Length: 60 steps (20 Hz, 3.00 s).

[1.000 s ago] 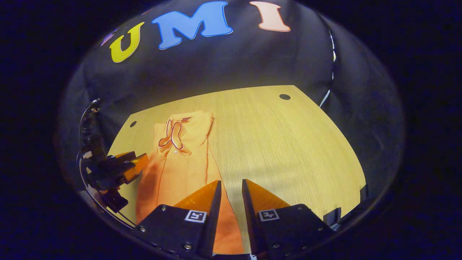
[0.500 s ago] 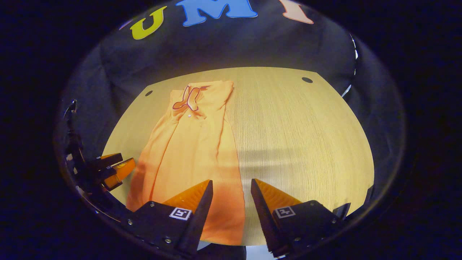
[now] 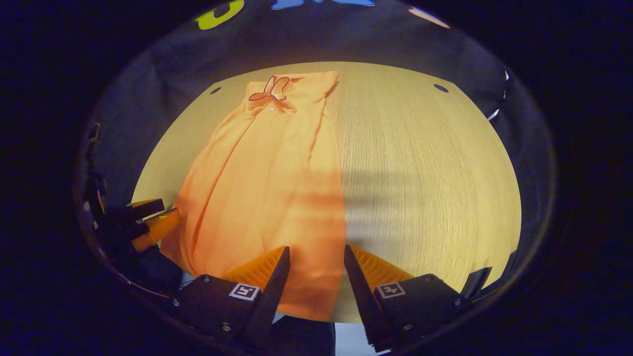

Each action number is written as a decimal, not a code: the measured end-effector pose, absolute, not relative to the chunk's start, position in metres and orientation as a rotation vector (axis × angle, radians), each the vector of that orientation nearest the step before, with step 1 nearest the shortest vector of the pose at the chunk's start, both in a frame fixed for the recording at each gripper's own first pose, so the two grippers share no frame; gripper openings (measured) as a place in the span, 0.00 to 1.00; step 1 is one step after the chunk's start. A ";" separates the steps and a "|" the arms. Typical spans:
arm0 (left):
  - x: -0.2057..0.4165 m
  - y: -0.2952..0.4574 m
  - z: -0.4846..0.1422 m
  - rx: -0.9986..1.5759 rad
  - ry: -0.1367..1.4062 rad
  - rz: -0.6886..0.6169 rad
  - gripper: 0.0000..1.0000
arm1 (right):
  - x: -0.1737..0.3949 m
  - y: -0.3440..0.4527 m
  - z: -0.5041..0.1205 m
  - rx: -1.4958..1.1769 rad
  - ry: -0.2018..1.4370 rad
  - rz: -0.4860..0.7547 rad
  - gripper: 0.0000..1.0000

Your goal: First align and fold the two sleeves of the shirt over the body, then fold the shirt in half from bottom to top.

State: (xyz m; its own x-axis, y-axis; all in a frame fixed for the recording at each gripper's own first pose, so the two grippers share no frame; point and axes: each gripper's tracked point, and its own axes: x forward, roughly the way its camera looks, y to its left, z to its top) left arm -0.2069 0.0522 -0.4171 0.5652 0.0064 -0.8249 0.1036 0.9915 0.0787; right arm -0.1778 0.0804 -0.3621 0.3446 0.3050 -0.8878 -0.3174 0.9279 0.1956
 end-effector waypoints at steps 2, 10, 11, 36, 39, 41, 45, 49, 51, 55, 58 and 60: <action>-0.214 0.055 -0.424 0.146 0.984 -0.060 0.94 | -0.186 0.083 -0.368 -0.030 1.169 0.415 0.71; -0.211 0.053 -0.429 0.128 0.968 -0.040 0.92 | -0.197 0.078 -0.387 -0.077 1.218 0.372 0.70; -0.211 0.054 -0.430 0.108 0.971 -0.033 0.92 | -0.195 0.079 -0.385 -0.085 1.211 0.371 0.70; -0.148 0.033 -0.401 0.132 0.919 -0.061 0.06 | -0.149 0.091 -0.355 -0.079 1.131 0.369 0.00; -0.114 0.032 -0.383 0.125 0.872 -0.060 0.08 | -0.117 0.098 -0.335 -0.047 1.073 0.364 0.00; -0.091 0.029 -0.372 0.109 0.846 -0.064 0.06 | -0.093 0.102 -0.325 -0.031 1.036 0.360 0.00; -0.036 0.031 -0.350 0.091 0.786 -0.062 0.06 | -0.044 0.106 -0.309 -0.026 0.968 0.353 0.00; 0.024 0.036 -0.331 0.079 0.721 -0.048 0.07 | 0.011 0.107 -0.293 -0.018 0.900 0.334 0.00; 0.055 0.038 -0.321 0.063 0.683 -0.039 0.06 | 0.041 0.109 -0.286 -0.015 0.865 0.321 0.00; 0.120 0.036 -0.305 0.050 0.613 -0.049 0.06 | 0.097 0.114 -0.272 0.028 0.808 0.303 0.00; 0.162 0.033 -0.297 0.014 0.578 -0.053 0.08 | 0.137 0.120 -0.267 0.051 0.771 0.289 0.00; 0.188 0.034 -0.292 0.000 0.553 -0.048 0.06 | 0.162 0.123 -0.262 0.066 0.742 0.279 0.00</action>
State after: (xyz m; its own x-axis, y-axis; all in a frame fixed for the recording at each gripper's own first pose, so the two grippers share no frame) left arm 0.1884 0.0345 -0.2923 0.8497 -0.0458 -0.5252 0.0459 0.9989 -0.0129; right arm 0.1618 0.1233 -0.2619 0.7021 0.2740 -0.6572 -0.2278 0.9609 0.1573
